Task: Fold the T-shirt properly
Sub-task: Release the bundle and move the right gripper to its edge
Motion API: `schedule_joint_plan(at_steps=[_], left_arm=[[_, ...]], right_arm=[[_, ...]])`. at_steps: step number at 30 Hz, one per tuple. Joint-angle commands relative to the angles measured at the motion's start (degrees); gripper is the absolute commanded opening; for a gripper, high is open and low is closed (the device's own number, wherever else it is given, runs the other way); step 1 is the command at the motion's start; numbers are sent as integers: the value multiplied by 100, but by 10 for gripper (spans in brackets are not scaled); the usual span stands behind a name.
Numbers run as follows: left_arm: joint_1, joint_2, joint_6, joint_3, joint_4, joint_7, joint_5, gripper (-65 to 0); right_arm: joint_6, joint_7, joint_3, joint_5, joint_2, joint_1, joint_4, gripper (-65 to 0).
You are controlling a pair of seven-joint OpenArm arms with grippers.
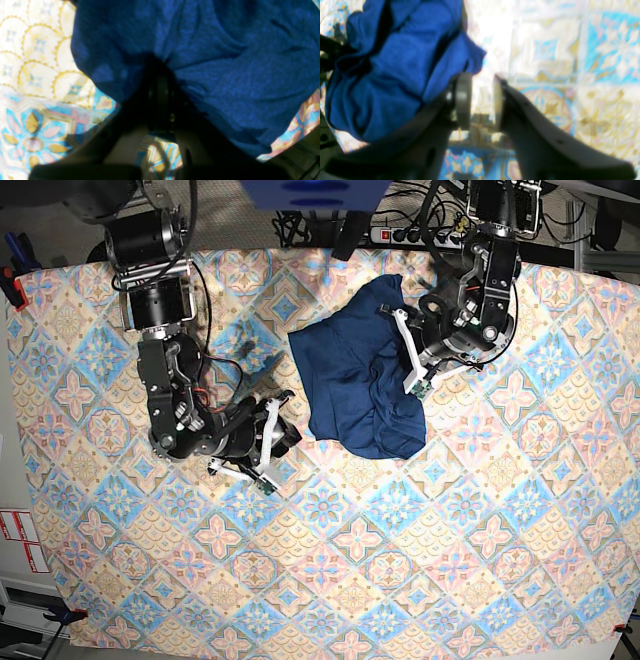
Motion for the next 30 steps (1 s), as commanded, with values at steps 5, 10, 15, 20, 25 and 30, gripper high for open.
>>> schedule_joint_plan(at_steps=[5,10,15,20,25,30], left_arm=[[37,-21,-17,-242,559,3,-49,-650],[125,-30,-17,-251,779,3,-40,-650],[222,23,-17,-769,805,3,-93,-650],[240,313,-17,-1226,876,3,-93,-650],[328,357,-17,-1253,1069,3,-93,-650],[363,366,-17,-1253,1236,3,-93,-650]], right_arm=[[17,89,7,82,-170,185,89,-453],[17,89,-11,55,-407,220,18,-452],[17,168,-20,55,-539,537,-676,-452],[17,695,-20,55,-574,669,-1336,-452],[17,906,-20,55,-627,669,-1749,-452],[17,1126,-20,55,-706,677,-1916,-452]])
